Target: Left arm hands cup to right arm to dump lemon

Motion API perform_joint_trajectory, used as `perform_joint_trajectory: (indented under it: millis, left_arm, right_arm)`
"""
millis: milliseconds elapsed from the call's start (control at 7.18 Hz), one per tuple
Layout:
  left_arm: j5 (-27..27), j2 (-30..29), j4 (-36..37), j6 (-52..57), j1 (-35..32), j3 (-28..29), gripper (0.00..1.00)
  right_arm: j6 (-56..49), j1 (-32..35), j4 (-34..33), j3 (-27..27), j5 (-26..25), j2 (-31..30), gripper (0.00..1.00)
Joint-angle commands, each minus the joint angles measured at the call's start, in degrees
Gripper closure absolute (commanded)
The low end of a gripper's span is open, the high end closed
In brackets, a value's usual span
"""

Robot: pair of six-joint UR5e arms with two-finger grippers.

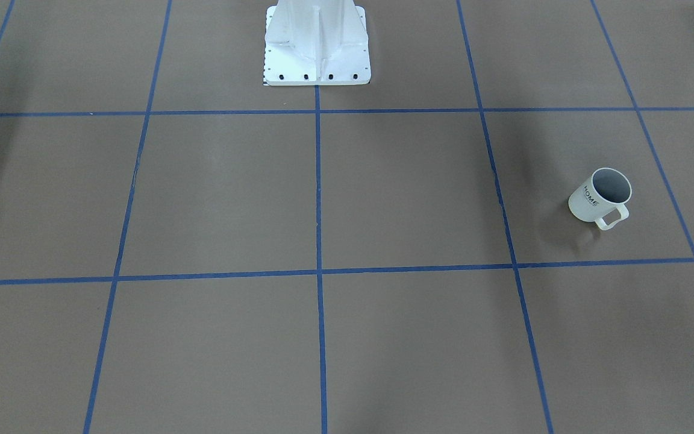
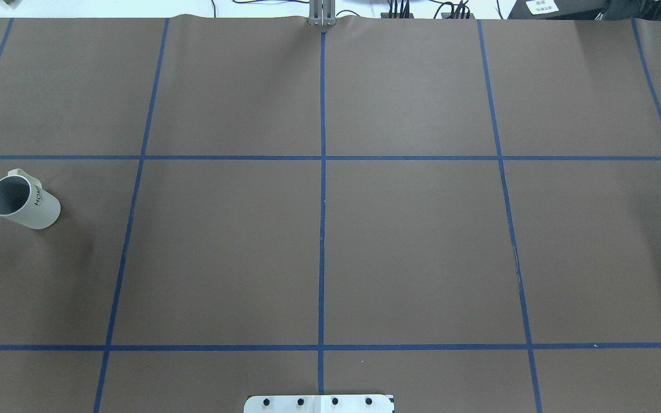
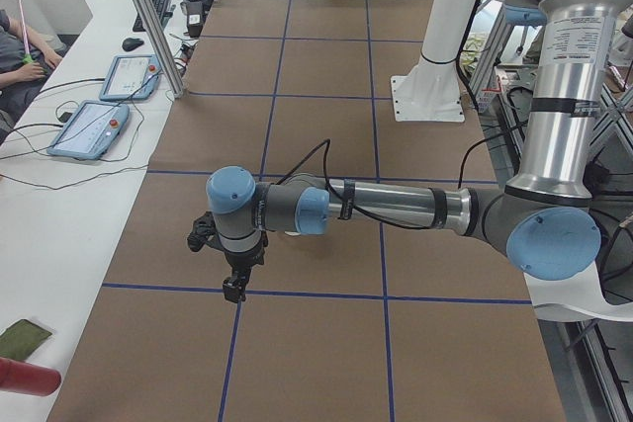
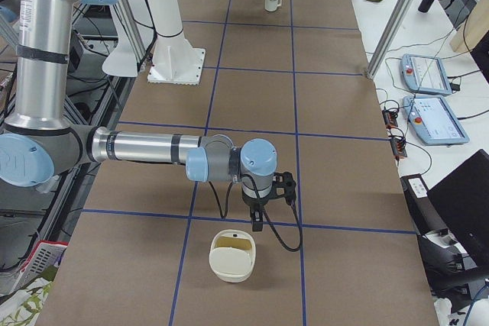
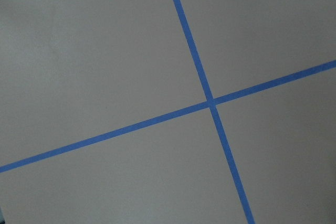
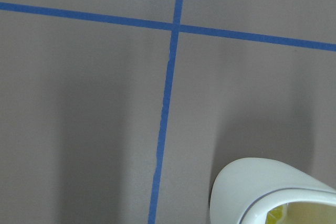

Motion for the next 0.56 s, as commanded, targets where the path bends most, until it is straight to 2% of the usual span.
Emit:
perform_joint_trajectory:
  millis: [0,278,418]
  left_arm:
    - [-1.91,0.08,-0.09,-2.16,0.04,0.02,0.00]
    - [-2.28,0.08,-0.09,-3.30,0.04,0.02,0.00]
    - [-2.36,0.08,-0.09,-3.31,0.04,0.11,0.00]
  right_arm:
    - [0.17,1.81,0.87,-0.22,1.03,0.06,0.00]
    - [0.17,4.81,-1.22,0.39,2.79,2.33,0.00]
    - [-0.01,5.25,-8.29,1.70,2.71,5.39,0.00]
